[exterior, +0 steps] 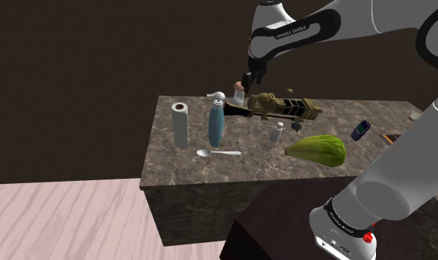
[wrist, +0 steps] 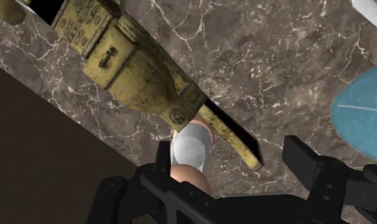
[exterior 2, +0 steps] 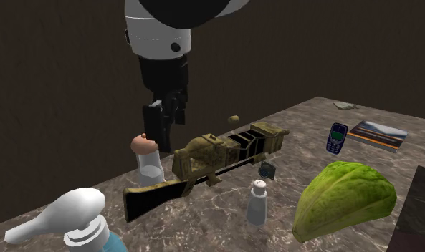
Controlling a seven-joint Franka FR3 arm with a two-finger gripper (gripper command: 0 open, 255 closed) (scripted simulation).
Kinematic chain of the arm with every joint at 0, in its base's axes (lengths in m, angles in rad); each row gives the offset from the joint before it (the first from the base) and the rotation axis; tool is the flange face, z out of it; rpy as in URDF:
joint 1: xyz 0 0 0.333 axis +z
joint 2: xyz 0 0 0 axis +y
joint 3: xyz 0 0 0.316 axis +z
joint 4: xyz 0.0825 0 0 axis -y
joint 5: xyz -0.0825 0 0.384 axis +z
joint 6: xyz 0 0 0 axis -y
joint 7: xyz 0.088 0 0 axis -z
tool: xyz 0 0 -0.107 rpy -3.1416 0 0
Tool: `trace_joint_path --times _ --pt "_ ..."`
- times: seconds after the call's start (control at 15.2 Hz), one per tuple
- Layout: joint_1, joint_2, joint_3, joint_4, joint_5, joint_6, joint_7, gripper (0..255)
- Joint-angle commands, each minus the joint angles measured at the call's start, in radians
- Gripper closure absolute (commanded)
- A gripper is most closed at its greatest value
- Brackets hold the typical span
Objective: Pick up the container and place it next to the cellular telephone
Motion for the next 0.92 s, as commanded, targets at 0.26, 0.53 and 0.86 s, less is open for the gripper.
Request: trace_joint_path --times 0.26,0.53,0.86 --pt "-0.017 0.207 -0.015 0.212 -0.009 0.048 -0.009 0" --pt "-0.021 0.233 -0.017 0.205 -0.01 0.081 -0.008 0" --pt "-0.026 0.269 -0.02 0.195 -0.012 0.129 -0.007 0"
